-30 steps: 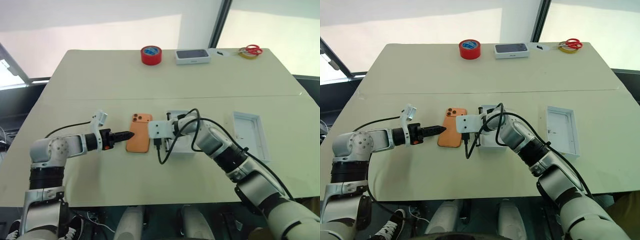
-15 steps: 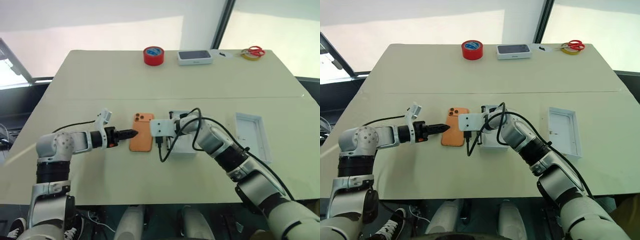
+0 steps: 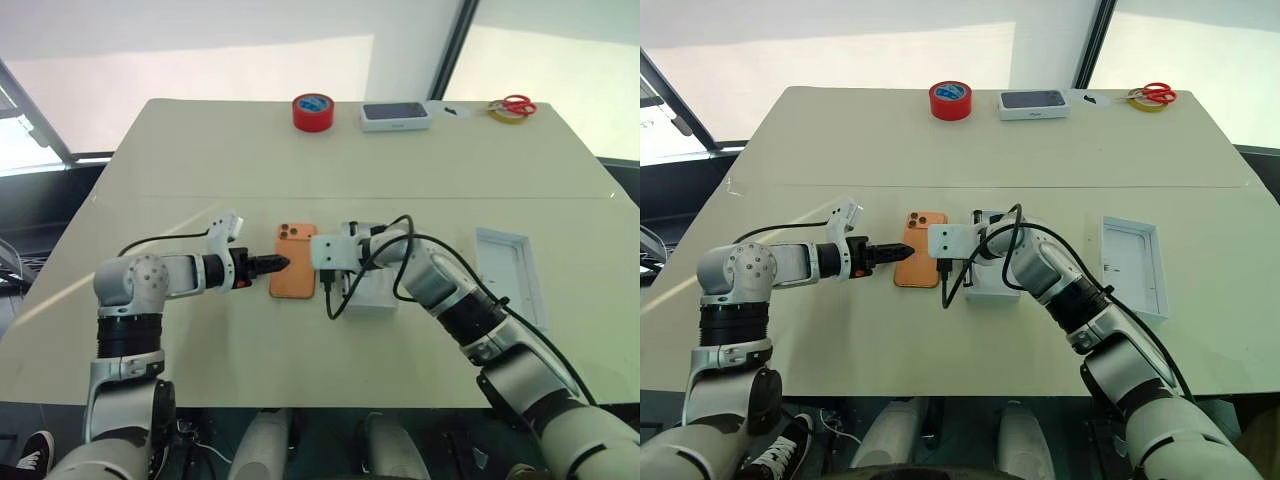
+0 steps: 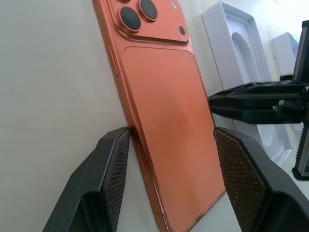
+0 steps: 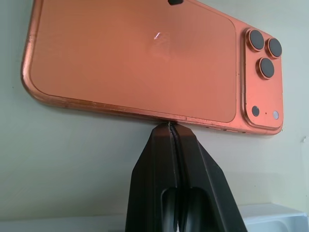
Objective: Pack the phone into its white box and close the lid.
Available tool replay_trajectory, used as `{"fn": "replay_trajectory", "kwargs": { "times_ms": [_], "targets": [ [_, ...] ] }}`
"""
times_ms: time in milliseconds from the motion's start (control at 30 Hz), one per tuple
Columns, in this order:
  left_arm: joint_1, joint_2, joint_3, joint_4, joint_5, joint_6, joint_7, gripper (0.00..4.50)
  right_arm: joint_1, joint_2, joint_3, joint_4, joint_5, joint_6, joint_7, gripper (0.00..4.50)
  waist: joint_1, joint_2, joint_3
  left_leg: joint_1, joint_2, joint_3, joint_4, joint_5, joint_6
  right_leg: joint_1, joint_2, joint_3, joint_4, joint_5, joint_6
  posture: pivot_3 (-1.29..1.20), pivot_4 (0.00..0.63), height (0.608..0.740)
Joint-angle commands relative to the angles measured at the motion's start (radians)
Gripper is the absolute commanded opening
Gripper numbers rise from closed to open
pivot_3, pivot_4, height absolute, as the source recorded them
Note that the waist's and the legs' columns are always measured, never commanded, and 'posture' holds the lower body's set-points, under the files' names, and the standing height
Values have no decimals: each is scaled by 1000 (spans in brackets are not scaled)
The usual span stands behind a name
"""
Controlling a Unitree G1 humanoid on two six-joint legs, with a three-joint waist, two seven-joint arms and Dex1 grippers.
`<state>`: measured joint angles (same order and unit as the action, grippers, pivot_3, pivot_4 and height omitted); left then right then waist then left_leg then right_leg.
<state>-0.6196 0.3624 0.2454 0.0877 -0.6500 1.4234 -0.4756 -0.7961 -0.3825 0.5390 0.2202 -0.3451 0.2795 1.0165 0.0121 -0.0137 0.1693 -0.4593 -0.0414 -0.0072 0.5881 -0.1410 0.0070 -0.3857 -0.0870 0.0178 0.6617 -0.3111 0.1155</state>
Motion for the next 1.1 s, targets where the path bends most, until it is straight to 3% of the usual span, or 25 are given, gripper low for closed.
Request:
{"fn": "replay_trajectory", "kwargs": {
  "times_ms": [33,267,467,700,800,867,1067,1100],
  "targets": [
    [-19,-43,0,-4,-36,63,3,2909,9,16,17,-47,21,-20,33,36,-3,0,0,0,0,0,0,0,0,0,0,0,0,0,0,0,150,738],
    [15,-61,32,-22,-45,165,6,2909,8,16,17,-34,10,-33,32,36,-10,-1,0,0,0,0,0,0,0,0,1,-1,0,0,0,0,150,738],
    [-10,-36,-25,18,23,55,38,2909,2,15,9,-13,5,-41,25,36,-11,-1,0,0,1,0,0,0,0,0,2,-1,0,0,0,0,150,738],
    [-4,-58,68,50,-33,75,25,2909,2,12,1,-10,0,-42,13,36,-18,-1,0,1,1,0,0,0,0,0,1,-1,0,0,0,0,150,738],
    [1,-73,104,93,-46,80,25,2102,-1,12,0,-4,-3,-48,5,0,-22,-1,0,0,1,-1,-1,0,0,0,1,-1,0,0,0,0,150,738],
    [1,-72,112,101,-46,86,27,1191,-2,15,-2,-5,0,-46,5,0,-23,-1,0,0,1,-1,-1,0,0,-1,1,-1,0,0,0,0,150,738],
    [8,-63,128,127,-49,86,24,1191,-2,18,-3,4,-1,-50,-4,0,-25,-1,0,0,1,-1,-1,0,0,-1,2,-1,0,0,1,0,150,738],
    [10,-63,133,135,-47,85,26,919,-1,22,-5,5,-1,-51,-11,0,-25,-1,0,0,1,-1,-1,0,0,-1,2,-1,0,0,1,0,150,738]
  ]
}}
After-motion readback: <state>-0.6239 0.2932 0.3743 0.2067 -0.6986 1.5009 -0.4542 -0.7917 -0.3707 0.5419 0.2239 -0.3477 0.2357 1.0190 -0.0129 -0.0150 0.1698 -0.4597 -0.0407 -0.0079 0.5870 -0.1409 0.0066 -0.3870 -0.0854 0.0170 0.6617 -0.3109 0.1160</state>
